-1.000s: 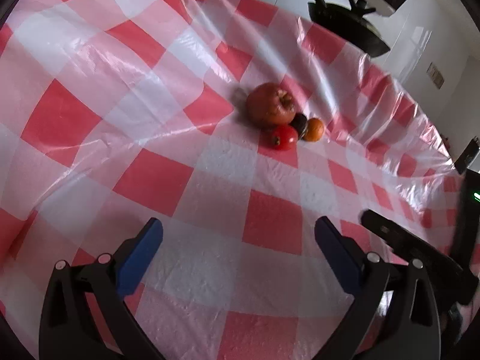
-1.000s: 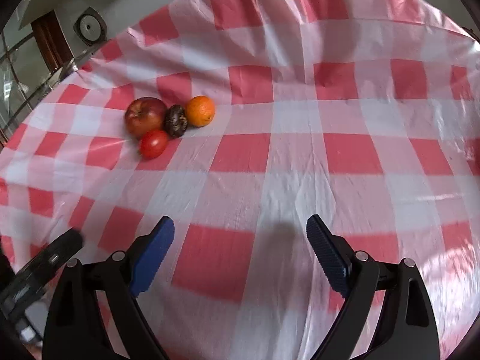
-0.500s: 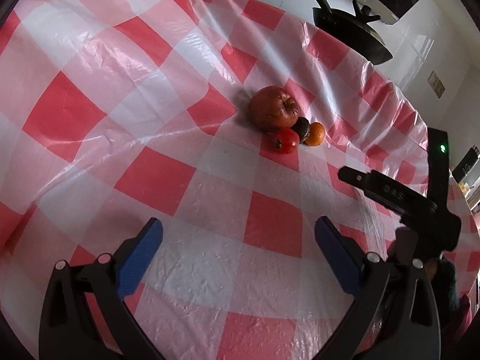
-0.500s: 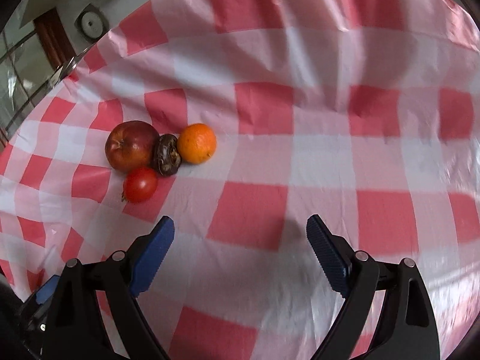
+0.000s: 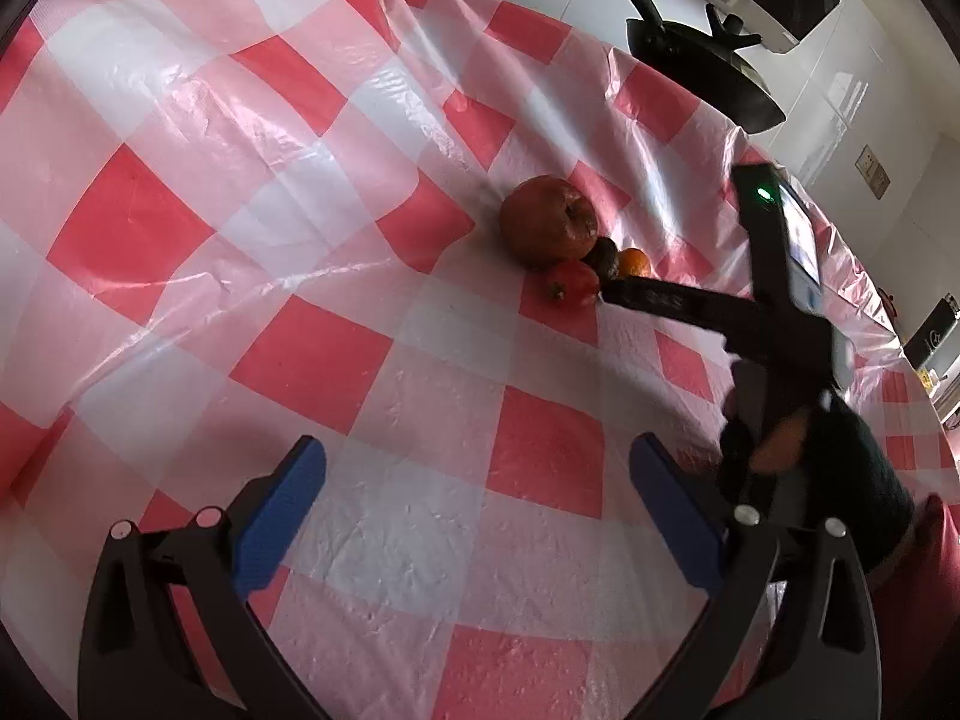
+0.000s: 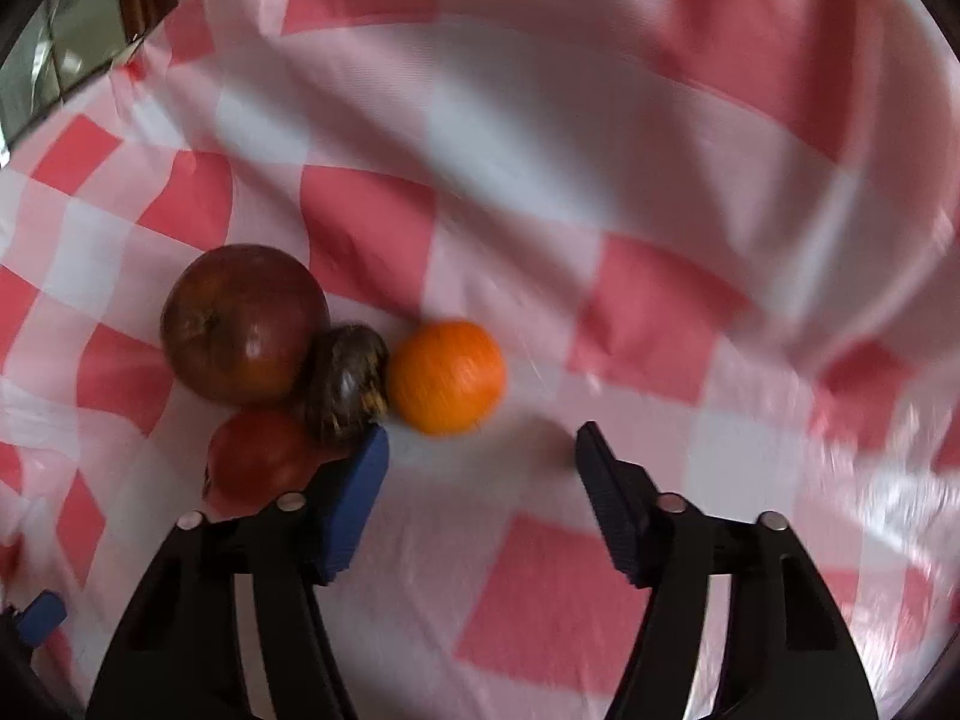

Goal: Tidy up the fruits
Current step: 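Grasp the tangerine with the right tool while the left tool grasps a red tomato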

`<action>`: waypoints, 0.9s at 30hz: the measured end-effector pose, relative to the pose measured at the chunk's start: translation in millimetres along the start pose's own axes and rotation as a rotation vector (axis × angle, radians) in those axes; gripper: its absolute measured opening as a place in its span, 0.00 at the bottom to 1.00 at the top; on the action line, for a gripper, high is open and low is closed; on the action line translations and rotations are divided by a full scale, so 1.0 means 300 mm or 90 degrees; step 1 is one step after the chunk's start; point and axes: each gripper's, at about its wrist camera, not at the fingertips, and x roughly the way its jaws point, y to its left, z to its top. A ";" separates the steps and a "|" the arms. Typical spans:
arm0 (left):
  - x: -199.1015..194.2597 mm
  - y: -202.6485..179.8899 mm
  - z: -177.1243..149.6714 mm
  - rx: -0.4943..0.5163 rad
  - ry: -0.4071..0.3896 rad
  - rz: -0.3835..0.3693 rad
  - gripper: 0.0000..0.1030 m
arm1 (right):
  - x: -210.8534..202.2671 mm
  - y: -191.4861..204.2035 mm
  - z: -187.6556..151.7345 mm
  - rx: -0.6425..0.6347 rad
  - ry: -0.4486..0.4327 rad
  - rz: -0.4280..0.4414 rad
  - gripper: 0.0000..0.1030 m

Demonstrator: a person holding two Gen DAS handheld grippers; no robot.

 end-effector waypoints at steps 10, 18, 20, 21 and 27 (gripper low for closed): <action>0.001 0.005 0.004 -0.010 0.001 0.001 0.98 | -0.108 -0.028 -0.100 0.058 -0.033 0.051 0.37; 0.001 -0.003 0.000 -0.003 0.004 0.000 0.98 | -0.269 -0.174 -0.279 0.185 -0.091 0.058 0.37; 0.003 -0.012 -0.001 0.006 0.008 -0.007 0.98 | -0.273 -0.202 -0.299 0.204 -0.092 0.063 0.37; 0.006 -0.017 -0.002 0.011 0.012 -0.010 0.98 | -0.271 -0.219 -0.306 0.213 -0.090 0.073 0.37; 0.003 -0.030 -0.004 0.006 0.007 0.007 0.98 | -0.279 -0.262 -0.337 0.231 -0.083 0.092 0.37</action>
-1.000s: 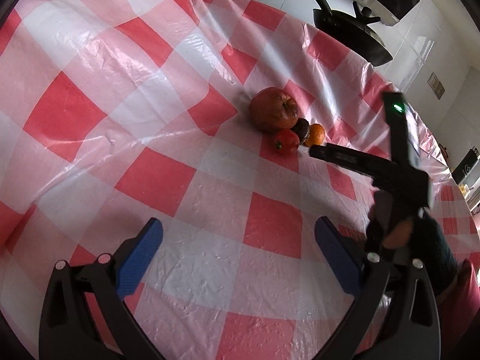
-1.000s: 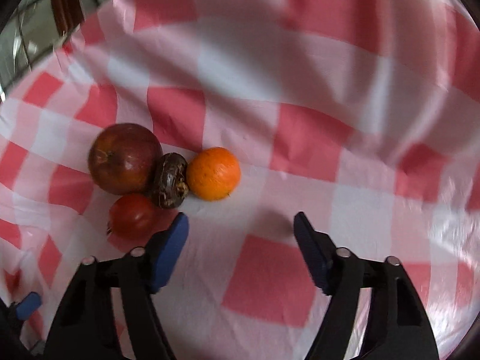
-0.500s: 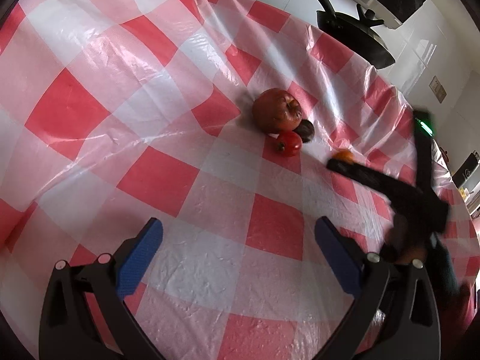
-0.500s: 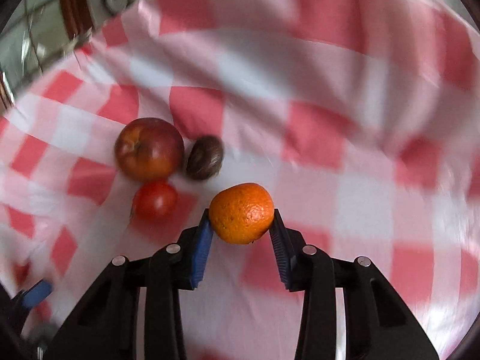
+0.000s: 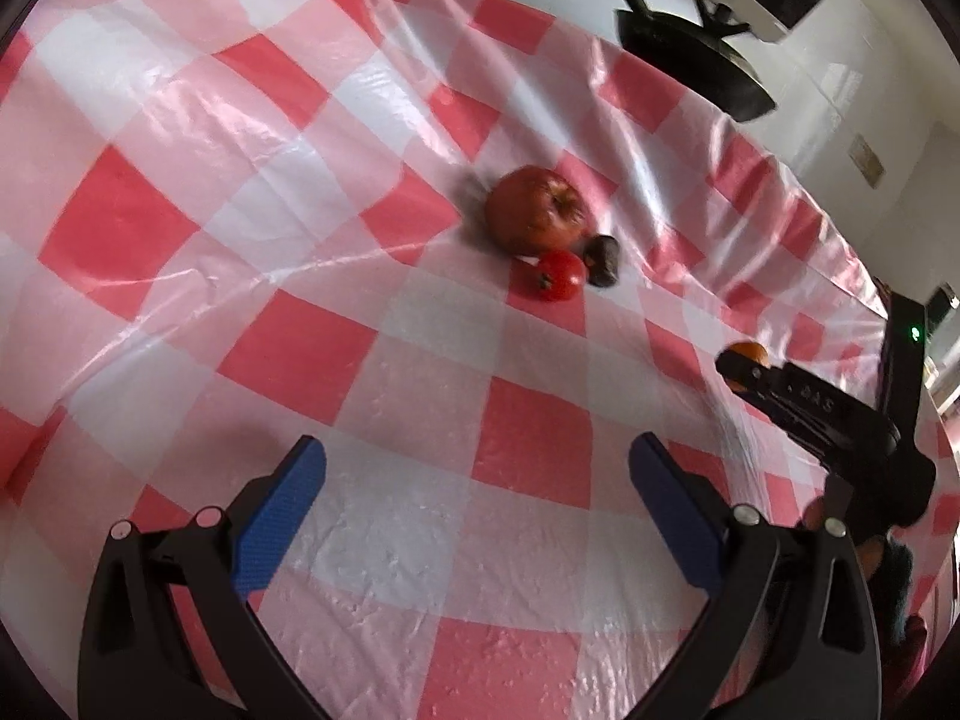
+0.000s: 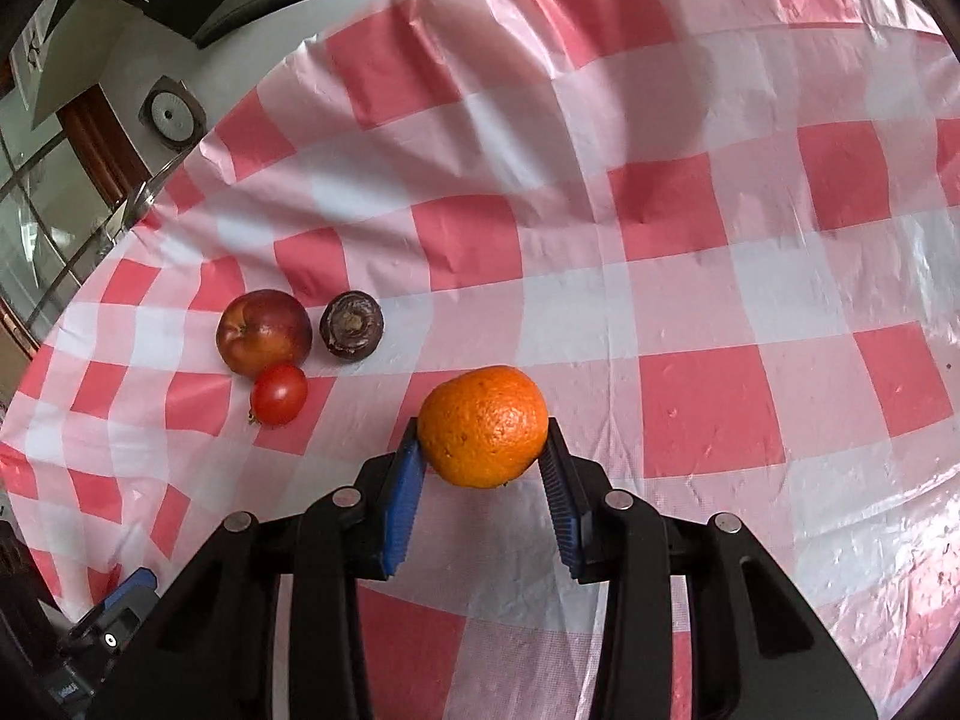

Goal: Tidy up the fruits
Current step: 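Grasp the tangerine with the right tool while the left tool grasps a red tomato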

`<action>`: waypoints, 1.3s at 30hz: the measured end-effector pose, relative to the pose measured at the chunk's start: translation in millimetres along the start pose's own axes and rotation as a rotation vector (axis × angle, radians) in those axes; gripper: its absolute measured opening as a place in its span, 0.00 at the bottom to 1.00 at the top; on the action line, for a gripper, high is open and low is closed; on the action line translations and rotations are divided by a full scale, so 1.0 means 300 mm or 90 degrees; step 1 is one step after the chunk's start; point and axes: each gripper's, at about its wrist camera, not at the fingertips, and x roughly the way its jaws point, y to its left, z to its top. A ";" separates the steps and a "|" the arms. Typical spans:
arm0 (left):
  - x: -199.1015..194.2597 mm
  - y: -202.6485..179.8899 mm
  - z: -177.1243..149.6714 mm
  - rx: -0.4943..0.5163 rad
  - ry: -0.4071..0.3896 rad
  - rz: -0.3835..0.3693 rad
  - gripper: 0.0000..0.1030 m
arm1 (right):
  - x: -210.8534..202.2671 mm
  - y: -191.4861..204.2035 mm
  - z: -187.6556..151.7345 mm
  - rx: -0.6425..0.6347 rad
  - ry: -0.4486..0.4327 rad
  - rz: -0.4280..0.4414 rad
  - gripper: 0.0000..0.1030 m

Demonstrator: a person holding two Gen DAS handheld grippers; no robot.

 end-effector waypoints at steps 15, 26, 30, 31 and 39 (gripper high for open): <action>0.365 -0.266 0.218 0.081 0.079 0.074 0.97 | 0.040 0.011 -0.004 -0.004 0.033 0.023 0.37; 0.250 -0.333 0.161 0.155 -0.006 0.068 0.27 | 0.040 0.011 -0.006 -0.002 0.032 0.027 0.37; 0.142 -0.295 0.119 0.107 -0.036 0.034 0.05 | 0.039 0.010 -0.006 -0.002 0.031 0.028 0.37; 0.120 -0.273 0.107 0.088 -0.041 0.024 0.05 | 0.040 0.010 -0.005 -0.002 0.031 0.029 0.37; 0.092 -0.201 0.067 0.048 -0.019 0.006 0.15 | 0.037 0.009 -0.005 -0.001 0.030 0.030 0.37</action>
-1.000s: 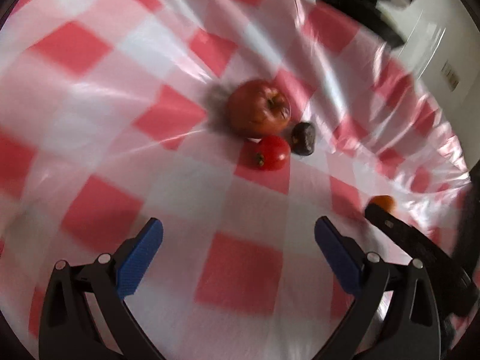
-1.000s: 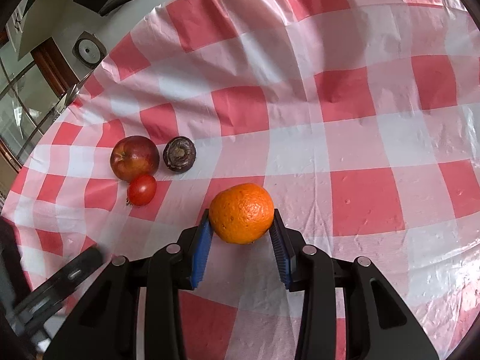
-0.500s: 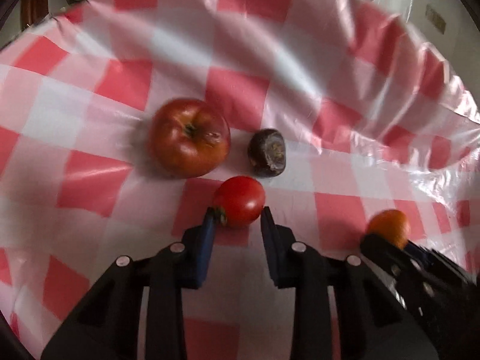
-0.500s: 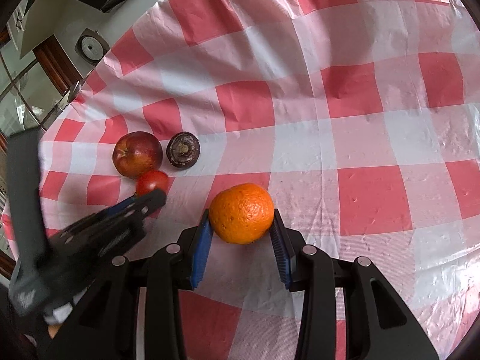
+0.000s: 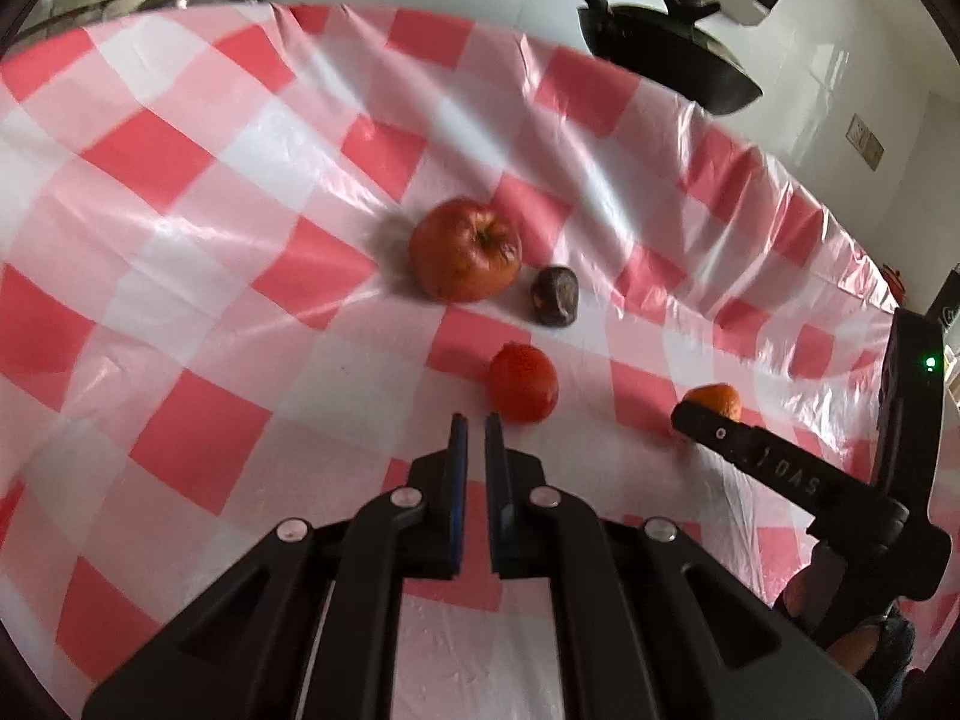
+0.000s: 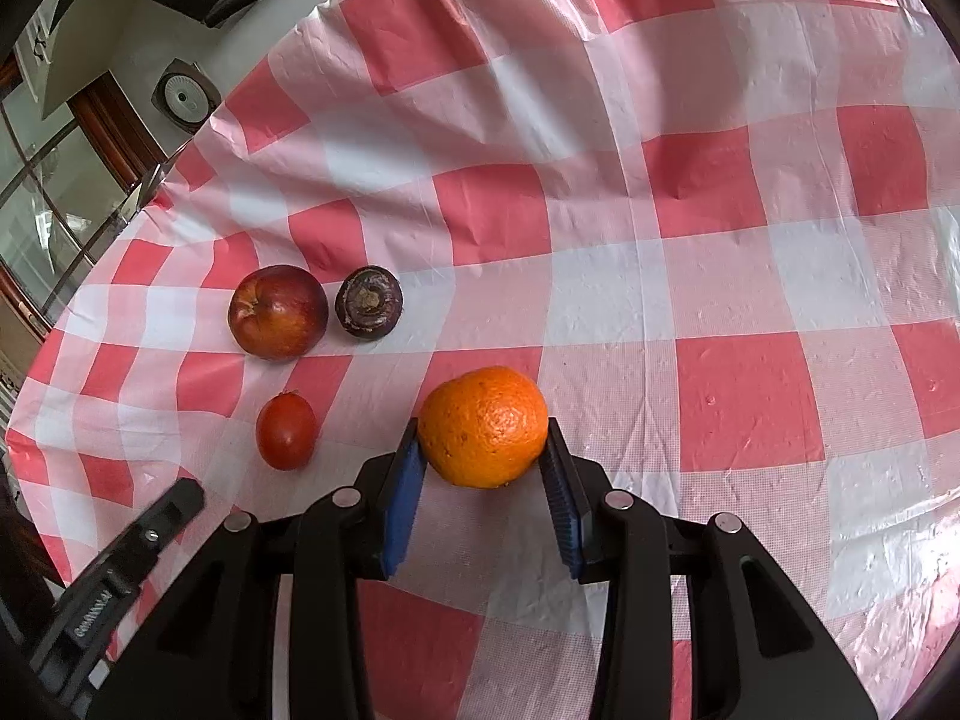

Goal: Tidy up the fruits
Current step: 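Grasp the tangerine with the right tool while the left tool grasps a red tomato, then carry the tangerine and tomato to the white box and open both tools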

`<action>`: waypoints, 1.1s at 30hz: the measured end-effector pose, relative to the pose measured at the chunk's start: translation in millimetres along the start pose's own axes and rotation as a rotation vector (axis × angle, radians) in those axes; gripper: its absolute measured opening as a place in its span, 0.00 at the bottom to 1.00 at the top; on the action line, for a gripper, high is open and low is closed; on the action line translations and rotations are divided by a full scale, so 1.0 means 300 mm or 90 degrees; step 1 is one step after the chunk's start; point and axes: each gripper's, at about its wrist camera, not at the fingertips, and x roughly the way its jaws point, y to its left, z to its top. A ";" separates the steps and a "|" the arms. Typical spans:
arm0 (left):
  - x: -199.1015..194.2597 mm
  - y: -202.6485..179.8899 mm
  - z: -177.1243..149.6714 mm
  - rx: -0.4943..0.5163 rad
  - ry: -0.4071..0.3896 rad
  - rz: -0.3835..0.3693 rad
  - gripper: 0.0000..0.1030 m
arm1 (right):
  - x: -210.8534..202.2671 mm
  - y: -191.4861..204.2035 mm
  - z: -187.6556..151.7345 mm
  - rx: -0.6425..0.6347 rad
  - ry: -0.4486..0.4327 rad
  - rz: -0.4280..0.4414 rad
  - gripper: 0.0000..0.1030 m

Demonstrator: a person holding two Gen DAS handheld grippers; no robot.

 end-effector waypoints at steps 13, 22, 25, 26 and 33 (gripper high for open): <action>0.243 -0.109 0.110 0.077 0.077 0.012 0.55 | -0.001 0.001 0.000 0.005 -0.001 0.000 0.38; 0.148 -0.076 0.072 0.065 0.009 0.009 0.33 | 0.001 -0.001 -0.002 0.009 0.002 -0.001 0.38; 0.078 -0.049 0.052 0.030 -0.019 0.010 0.33 | 0.006 -0.001 0.000 0.008 0.004 0.007 0.38; 0.053 -0.035 0.042 0.018 -0.024 0.006 0.33 | 0.006 -0.002 0.000 0.009 0.005 0.009 0.38; -0.145 0.073 -0.062 -0.016 -0.038 0.019 0.33 | 0.004 -0.004 0.002 0.010 0.002 0.016 0.38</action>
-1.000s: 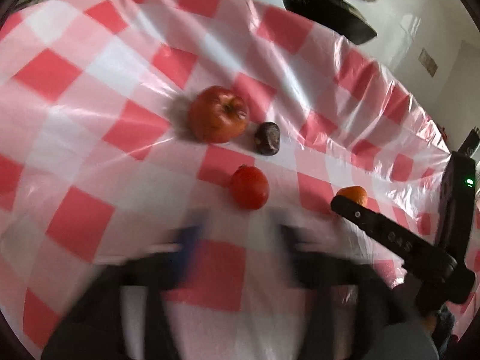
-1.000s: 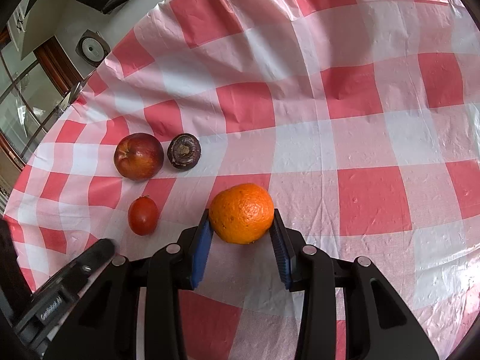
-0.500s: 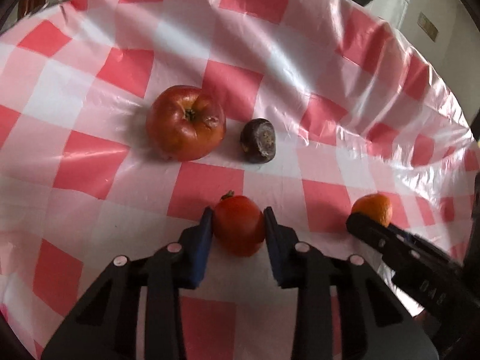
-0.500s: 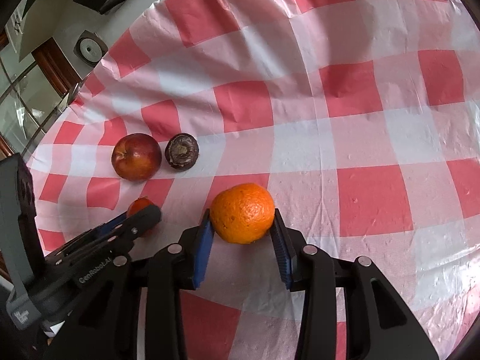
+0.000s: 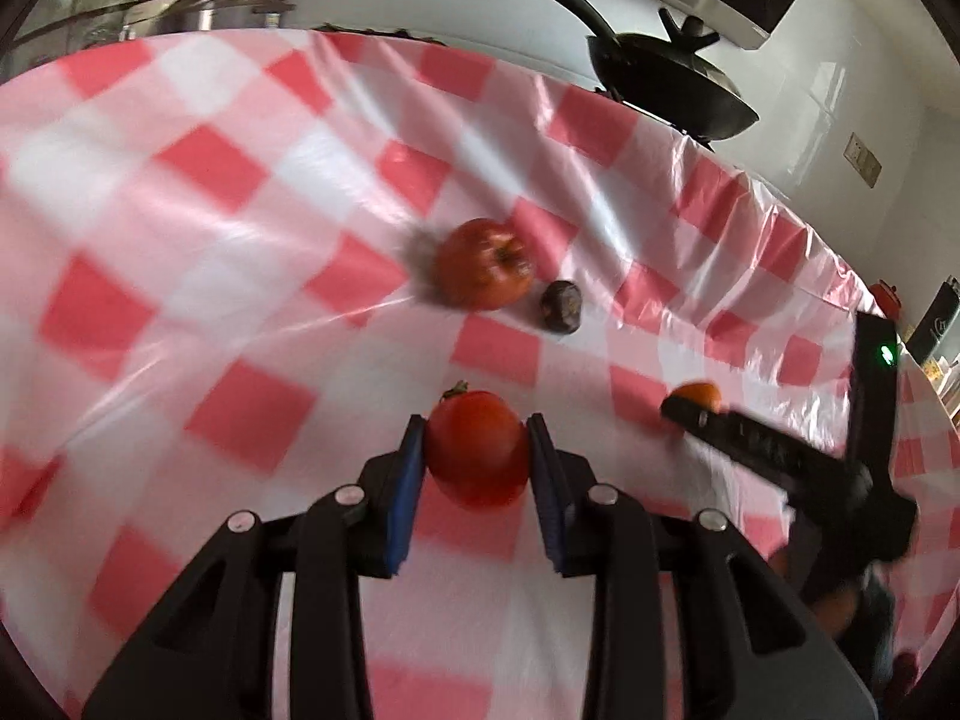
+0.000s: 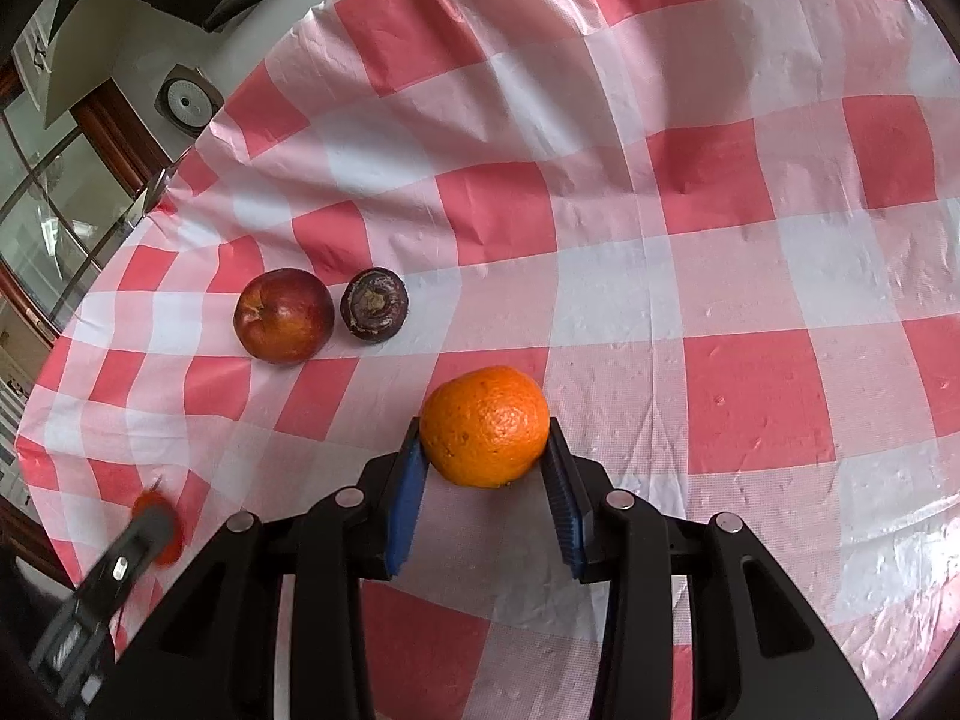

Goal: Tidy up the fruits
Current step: 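Carry the tangerine and tomato to the white box and open both tools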

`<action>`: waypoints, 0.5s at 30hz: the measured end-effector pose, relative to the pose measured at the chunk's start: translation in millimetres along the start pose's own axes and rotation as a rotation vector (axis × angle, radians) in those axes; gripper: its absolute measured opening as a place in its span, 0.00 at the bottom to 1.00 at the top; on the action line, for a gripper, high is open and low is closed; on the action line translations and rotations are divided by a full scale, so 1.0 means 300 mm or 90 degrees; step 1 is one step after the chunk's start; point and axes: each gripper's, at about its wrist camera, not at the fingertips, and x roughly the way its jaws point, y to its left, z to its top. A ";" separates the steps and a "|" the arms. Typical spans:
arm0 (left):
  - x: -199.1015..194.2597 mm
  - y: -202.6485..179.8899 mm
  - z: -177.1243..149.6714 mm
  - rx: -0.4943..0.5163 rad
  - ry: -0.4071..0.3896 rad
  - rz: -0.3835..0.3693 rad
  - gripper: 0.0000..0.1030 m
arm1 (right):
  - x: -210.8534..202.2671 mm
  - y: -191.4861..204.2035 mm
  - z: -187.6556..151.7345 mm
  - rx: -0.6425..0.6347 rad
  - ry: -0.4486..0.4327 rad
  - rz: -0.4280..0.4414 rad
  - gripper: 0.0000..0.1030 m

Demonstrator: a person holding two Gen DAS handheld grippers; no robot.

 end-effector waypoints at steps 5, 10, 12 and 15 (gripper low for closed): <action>-0.209 0.112 -0.091 -0.013 -0.015 0.022 0.33 | -0.020 0.014 -0.011 -0.015 -0.010 0.002 0.38; -0.391 0.234 -0.213 -0.026 -0.025 0.052 0.33 | -0.089 0.155 -0.153 -0.085 0.029 0.008 0.38; -0.452 0.293 -0.275 -0.042 -0.020 0.060 0.33 | -0.128 0.240 -0.240 -0.118 0.045 0.032 0.38; -0.525 0.362 -0.352 -0.056 -0.016 0.070 0.33 | -0.170 0.343 -0.352 -0.145 0.070 0.076 0.38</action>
